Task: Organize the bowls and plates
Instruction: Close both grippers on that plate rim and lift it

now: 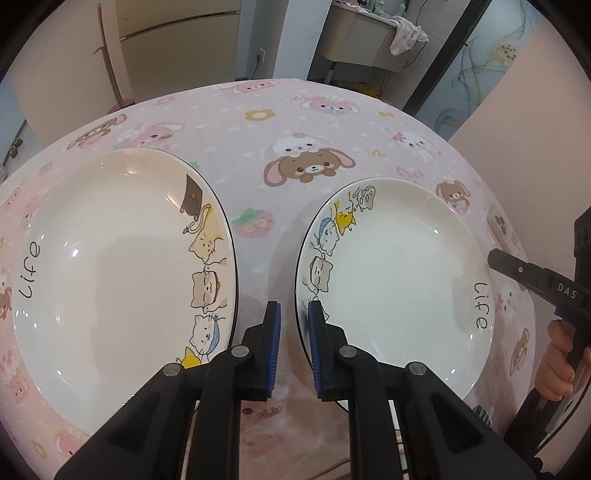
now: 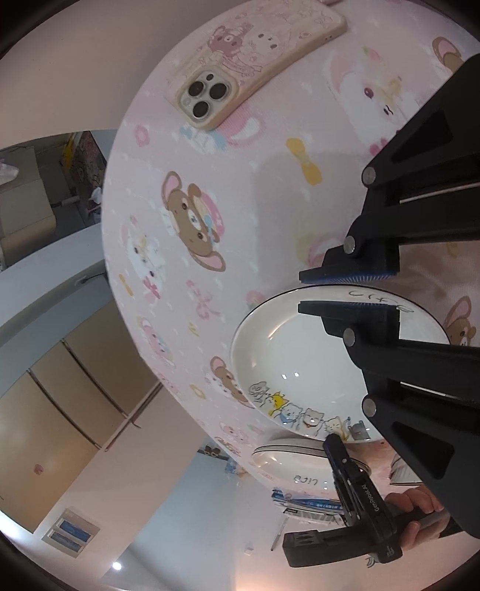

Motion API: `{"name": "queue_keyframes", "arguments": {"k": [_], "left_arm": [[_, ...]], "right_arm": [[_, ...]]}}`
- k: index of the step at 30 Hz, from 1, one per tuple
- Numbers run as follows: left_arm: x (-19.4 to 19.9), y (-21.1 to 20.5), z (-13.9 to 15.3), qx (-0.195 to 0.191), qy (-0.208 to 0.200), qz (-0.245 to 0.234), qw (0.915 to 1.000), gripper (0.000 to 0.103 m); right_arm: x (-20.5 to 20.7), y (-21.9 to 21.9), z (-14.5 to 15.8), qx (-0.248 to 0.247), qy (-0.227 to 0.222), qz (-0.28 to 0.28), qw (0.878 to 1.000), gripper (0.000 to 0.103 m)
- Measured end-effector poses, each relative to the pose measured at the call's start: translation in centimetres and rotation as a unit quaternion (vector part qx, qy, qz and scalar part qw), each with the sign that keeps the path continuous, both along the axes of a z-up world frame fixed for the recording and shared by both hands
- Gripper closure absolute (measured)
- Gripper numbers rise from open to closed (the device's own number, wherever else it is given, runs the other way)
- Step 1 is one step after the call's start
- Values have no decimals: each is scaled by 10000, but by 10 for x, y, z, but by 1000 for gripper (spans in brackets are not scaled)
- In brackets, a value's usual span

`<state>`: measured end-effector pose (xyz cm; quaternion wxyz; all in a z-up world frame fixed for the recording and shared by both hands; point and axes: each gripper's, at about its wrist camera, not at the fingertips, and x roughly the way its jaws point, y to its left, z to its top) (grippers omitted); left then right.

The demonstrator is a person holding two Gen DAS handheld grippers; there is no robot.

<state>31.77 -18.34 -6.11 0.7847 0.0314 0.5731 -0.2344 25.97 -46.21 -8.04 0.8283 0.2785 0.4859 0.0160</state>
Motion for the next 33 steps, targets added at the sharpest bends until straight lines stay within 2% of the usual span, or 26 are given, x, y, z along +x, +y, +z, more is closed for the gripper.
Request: {"name": "queue_keyframes", "arguments": {"k": [2, 4, 14, 20, 25, 28, 33], "left_arm": [[2, -1, -6, 55, 268, -67, 9996, 78], [3, 0, -12, -79, 544, -102, 9984, 77], [10, -10, -13, -1, 797, -230, 9966, 77], [5, -21, -13, 206, 424, -388, 9981, 80], [5, -14, -14, 115, 437, -334, 9984, 81], [6, -4, -10, -81, 414, -198, 9989, 81], [4, 3, 6, -257, 140, -116, 9995, 81]], "right_arm": [[2, -1, -6, 49, 120, -29, 9999, 94], [5, 0, -11, 67, 250, 24, 9997, 94], [11, 12, -30, 396, 537, 238, 9975, 91], [11, 6, -35, 694, 553, 170, 9959, 91], [12, 14, -30, 409, 451, 250, 9978, 90], [11, 16, -22, 450, 219, 336, 9982, 90], [4, 16, -4, 600, -262, 444, 9969, 90]]}}
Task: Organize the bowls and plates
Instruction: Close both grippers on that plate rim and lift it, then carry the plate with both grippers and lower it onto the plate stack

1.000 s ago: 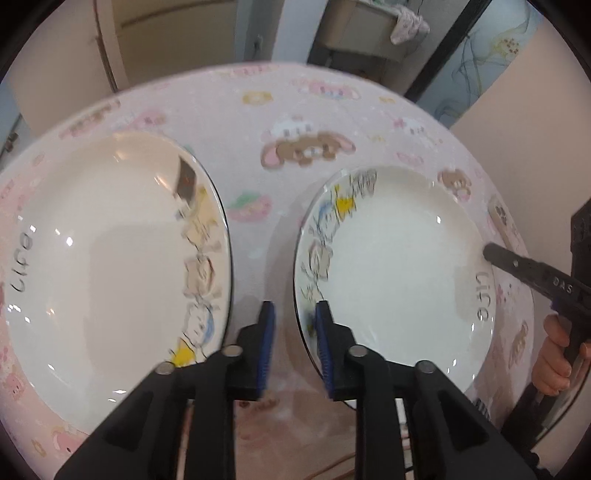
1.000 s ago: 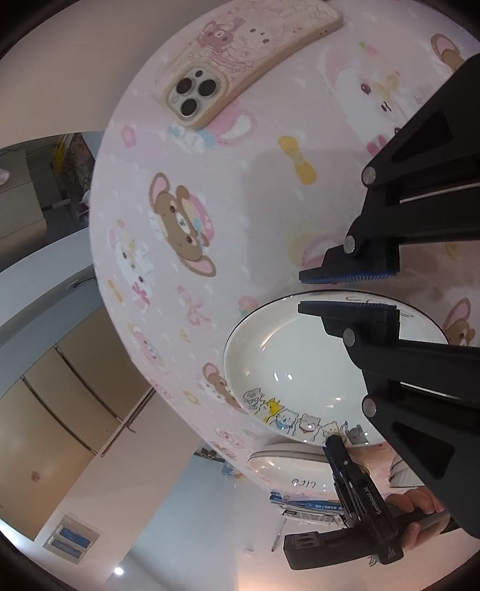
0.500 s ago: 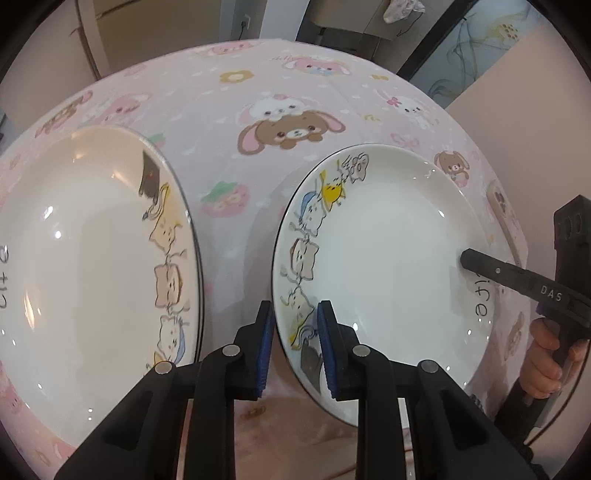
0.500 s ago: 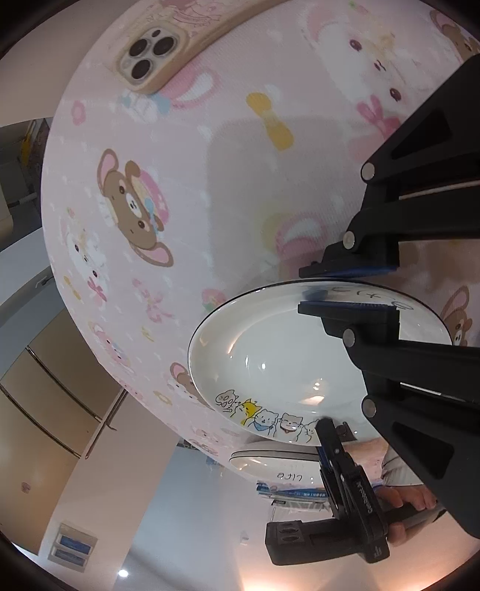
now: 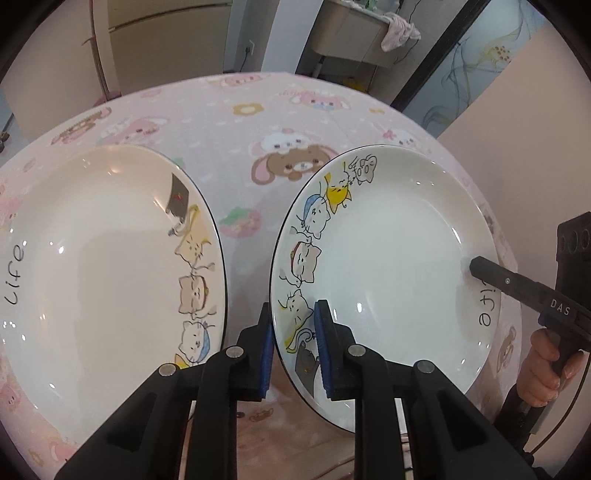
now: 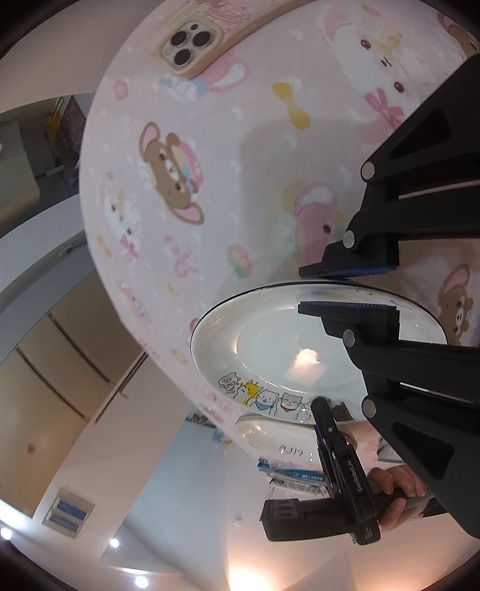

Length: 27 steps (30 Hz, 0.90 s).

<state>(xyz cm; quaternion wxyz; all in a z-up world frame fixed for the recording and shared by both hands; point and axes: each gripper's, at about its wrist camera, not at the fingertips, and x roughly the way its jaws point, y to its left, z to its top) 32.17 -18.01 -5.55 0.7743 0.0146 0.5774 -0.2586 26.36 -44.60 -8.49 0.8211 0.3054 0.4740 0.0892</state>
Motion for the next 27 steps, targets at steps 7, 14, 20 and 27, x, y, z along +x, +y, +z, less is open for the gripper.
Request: {"name": "queue_keyframes", "arguments": {"k": [7, 14, 20, 27], "left_arm": [[-11, 8, 27, -158, -429, 50, 9989, 81], [-8, 43, 56, -577, -642, 537, 9948, 81], [4, 87, 81, -628, -931, 1140, 9871, 80], [19, 149, 92, -492, -1067, 1530, 9812, 80]], "right_arm": [[-9, -3, 25, 109, -402, -88, 9991, 90], [12, 26, 77, -517, -603, 39, 9968, 89], [41, 73, 113, -667, -810, 299, 9940, 89], [81, 126, 118, -240, -769, 806, 9935, 90]]}}
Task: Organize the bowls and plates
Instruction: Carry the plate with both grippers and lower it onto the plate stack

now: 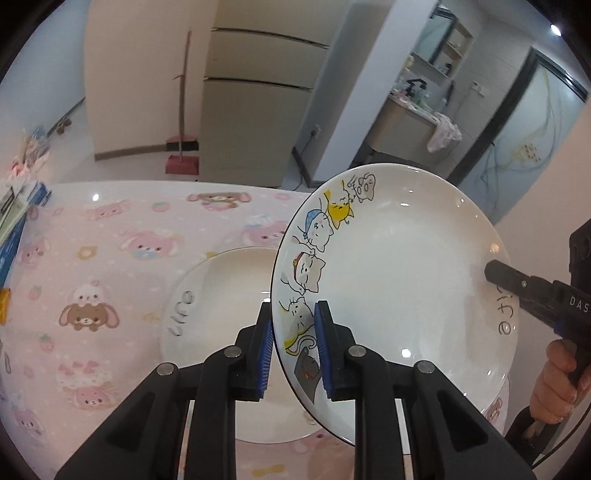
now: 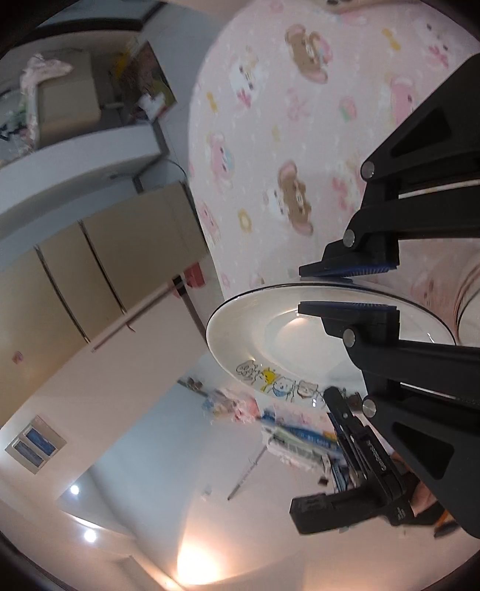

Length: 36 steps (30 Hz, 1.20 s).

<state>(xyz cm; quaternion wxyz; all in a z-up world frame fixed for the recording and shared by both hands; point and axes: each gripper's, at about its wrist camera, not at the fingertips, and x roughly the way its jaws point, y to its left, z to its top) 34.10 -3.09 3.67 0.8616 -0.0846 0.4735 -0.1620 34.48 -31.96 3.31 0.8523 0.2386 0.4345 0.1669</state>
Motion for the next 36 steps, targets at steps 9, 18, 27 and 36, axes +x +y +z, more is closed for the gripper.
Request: {"name": "queue_keyframes", "arguments": {"k": [9, 18, 27, 36], "left_arm": [[25, 25, -49, 240, 530, -5, 9983, 80], [38, 25, -89, 353, 993, -7, 9944, 80], [42, 26, -101, 838, 1096, 186, 9903, 79], [40, 21, -96, 1206, 1006, 128, 9875, 79]], "right_arm": [[27, 38, -45, -147, 416, 269, 9987, 89], [38, 38, -73, -129, 739, 395, 9964, 89], [44, 58, -94, -350, 926, 511, 9938, 86], [48, 60, -108, -421, 1181, 451, 9911, 90]]}}
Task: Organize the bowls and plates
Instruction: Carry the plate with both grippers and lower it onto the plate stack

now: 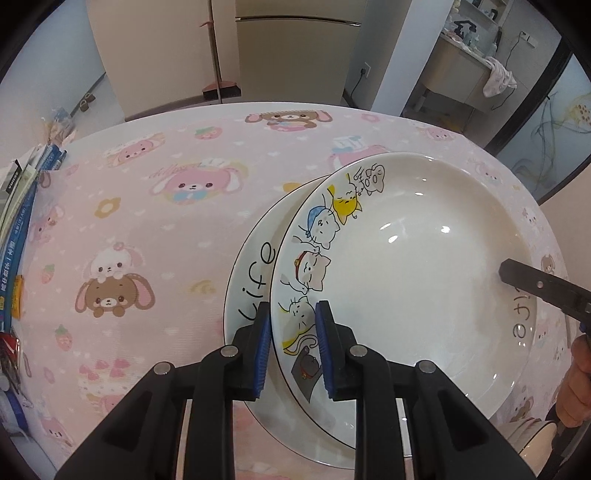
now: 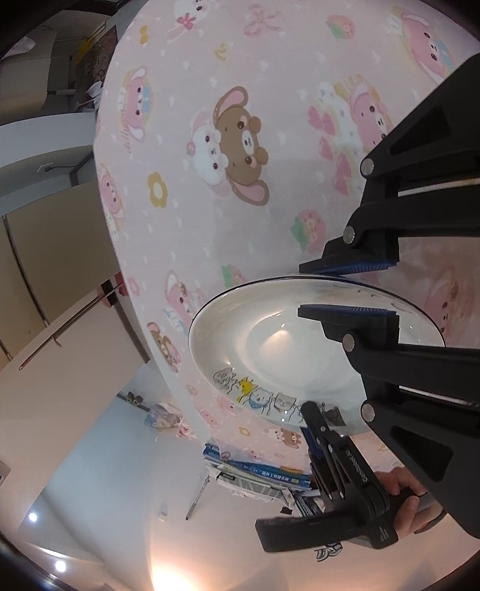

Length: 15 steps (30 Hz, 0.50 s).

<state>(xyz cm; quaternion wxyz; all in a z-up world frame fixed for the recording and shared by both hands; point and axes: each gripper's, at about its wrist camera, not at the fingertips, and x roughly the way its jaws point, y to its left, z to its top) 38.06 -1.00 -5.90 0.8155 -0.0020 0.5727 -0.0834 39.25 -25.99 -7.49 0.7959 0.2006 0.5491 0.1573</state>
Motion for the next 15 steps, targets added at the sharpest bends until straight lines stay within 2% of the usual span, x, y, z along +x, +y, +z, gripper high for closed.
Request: {"name": "queue_keyframes", "arguments": {"k": [1, 5, 9, 12, 15], "left_arm": [[-1, -2, 2, 69, -26, 29, 10000, 79], [-4, -10, 10, 344, -240, -15, 9991, 79], [-3, 1, 17, 76, -283, 52, 9996, 79], [-9, 6, 33, 106, -507, 165, 9985, 79], [-19, 10, 54, -24, -779, 184, 9968, 79]], "right_arm": [[0, -2, -3, -28, 63, -105, 9999, 94], [0, -5, -6, -29, 8, -167, 9999, 95], [0, -8, -9, -57, -17, -138, 9999, 95], [2, -10, -12, 52, 53, -66, 10000, 95], [2, -6, -13, 199, 187, 49, 9996, 95]]}}
